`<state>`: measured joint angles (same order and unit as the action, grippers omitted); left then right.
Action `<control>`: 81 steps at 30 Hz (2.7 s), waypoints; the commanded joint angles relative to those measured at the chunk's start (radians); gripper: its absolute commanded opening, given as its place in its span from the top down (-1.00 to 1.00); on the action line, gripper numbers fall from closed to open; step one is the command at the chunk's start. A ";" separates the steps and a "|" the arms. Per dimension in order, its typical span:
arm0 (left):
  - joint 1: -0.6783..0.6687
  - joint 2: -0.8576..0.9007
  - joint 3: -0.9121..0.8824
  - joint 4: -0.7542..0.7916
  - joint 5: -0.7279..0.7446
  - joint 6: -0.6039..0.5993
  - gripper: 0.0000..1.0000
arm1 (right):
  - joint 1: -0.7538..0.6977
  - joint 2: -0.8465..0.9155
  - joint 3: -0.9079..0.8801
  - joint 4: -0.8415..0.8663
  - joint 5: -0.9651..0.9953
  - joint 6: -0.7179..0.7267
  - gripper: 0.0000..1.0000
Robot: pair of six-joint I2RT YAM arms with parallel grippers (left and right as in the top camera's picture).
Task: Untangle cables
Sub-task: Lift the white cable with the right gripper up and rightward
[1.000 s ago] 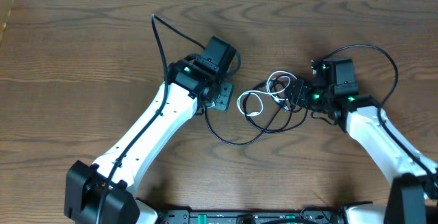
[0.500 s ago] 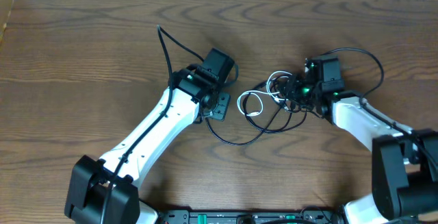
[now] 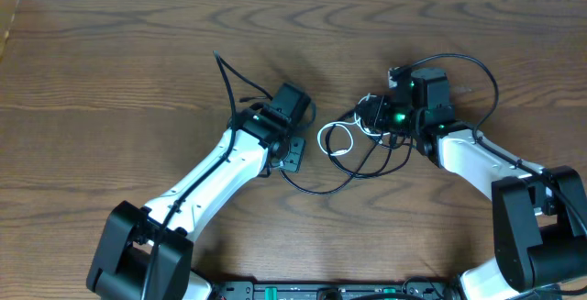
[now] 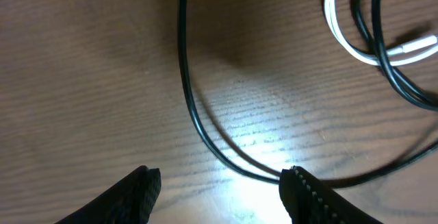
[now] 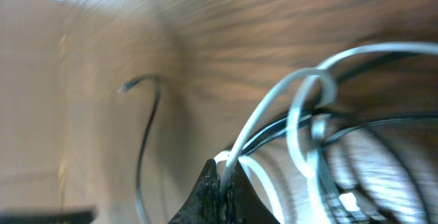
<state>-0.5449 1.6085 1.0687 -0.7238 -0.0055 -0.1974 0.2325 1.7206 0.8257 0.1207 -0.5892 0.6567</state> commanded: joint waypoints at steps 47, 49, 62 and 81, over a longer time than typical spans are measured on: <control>0.001 0.006 -0.031 0.299 0.661 -0.070 -0.76 | -0.005 -0.574 0.073 0.054 0.214 -0.087 0.98; 0.001 0.006 -0.031 0.300 0.660 -0.069 -0.77 | -0.005 -0.574 0.073 0.054 0.214 -0.087 0.98; -0.002 0.006 -0.031 0.376 0.449 -0.068 -0.78 | -0.005 -0.574 0.073 0.055 0.213 -0.085 0.98; -0.071 0.116 -0.031 0.550 0.457 -0.130 -0.39 | -0.005 -0.574 0.073 0.057 0.213 -0.085 0.98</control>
<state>-0.6102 1.7069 1.0401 -0.1761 0.4641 -0.3260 0.2314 1.1538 0.8875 0.1757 -0.3847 0.5728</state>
